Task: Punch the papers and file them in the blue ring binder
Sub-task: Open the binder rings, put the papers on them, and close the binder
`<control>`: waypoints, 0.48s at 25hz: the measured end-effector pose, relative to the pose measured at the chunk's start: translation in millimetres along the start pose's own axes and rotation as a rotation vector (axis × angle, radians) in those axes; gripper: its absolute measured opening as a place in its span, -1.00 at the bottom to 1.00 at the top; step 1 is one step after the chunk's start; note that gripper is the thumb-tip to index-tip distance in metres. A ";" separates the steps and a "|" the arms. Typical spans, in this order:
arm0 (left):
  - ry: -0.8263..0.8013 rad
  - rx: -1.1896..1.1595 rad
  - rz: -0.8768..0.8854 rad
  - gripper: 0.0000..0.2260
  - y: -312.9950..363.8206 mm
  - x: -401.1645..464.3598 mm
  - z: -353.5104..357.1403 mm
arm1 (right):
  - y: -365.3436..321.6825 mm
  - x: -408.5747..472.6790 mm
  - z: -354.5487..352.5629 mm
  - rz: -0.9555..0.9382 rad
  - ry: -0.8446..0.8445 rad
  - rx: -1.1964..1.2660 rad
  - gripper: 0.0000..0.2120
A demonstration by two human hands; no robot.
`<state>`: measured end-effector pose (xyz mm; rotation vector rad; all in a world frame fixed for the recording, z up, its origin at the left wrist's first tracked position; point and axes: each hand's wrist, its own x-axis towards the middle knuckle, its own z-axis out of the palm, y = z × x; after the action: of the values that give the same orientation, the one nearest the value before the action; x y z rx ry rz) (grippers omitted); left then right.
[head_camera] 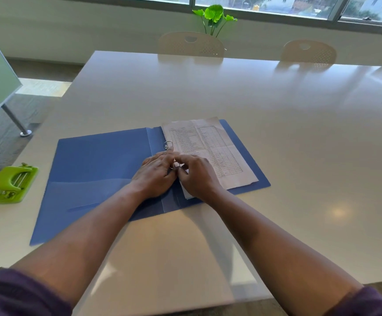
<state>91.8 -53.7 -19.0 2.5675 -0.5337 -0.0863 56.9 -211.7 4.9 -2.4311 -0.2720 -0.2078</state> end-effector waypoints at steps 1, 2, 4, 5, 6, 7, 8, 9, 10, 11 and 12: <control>0.000 0.003 0.016 -0.57 -1.9 0.7 -0.6 | -0.5 1.5 0.5 0.005 0.014 -0.001 -0.68; 0.000 0.004 0.033 -0.58 -3.6 1.2 -1.8 | -1.4 2.4 0.4 0.000 0.030 -0.009 -0.69; -0.006 0.011 0.069 -0.57 -8.0 2.1 -4.9 | -2.2 3.6 1.0 -0.017 0.060 -0.018 -0.71; -0.015 0.021 0.088 -0.55 -9.9 2.4 -6.4 | -2.7 3.5 1.4 -0.019 0.070 -0.013 -0.73; -0.028 0.031 0.105 -0.52 -12.0 2.7 -7.6 | -3.6 3.2 1.6 -0.013 0.076 -0.007 -0.74; -0.042 0.041 0.119 -0.51 -14.0 3.1 -8.5 | -4.5 2.9 2.0 -0.009 0.083 -0.002 -0.74; -0.056 0.050 0.131 -0.51 -15.6 3.7 -9.0 | -5.4 2.8 2.5 -0.007 0.089 0.000 -0.74; -0.065 0.053 0.142 -0.51 -16.8 4.1 -9.6 | -6.3 2.7 3.3 -0.006 0.092 0.002 -0.74; -0.066 0.052 0.152 -0.50 -17.1 4.1 -10.4 | -7.4 2.4 4.0 -0.001 0.095 -0.001 -0.74; -0.060 0.043 0.158 -0.50 -16.7 3.5 -11.3 | -8.0 2.2 5.8 0.006 0.101 -0.008 -0.76; -0.049 0.027 0.161 -0.49 -15.8 2.2 -12.5 | -7.7 2.1 8.0 0.017 0.106 -0.017 -0.79</control>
<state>101.5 -36.2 -15.9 2.5432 -0.7632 -0.0867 57.6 -200.5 3.9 -2.4285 -0.2031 -0.3319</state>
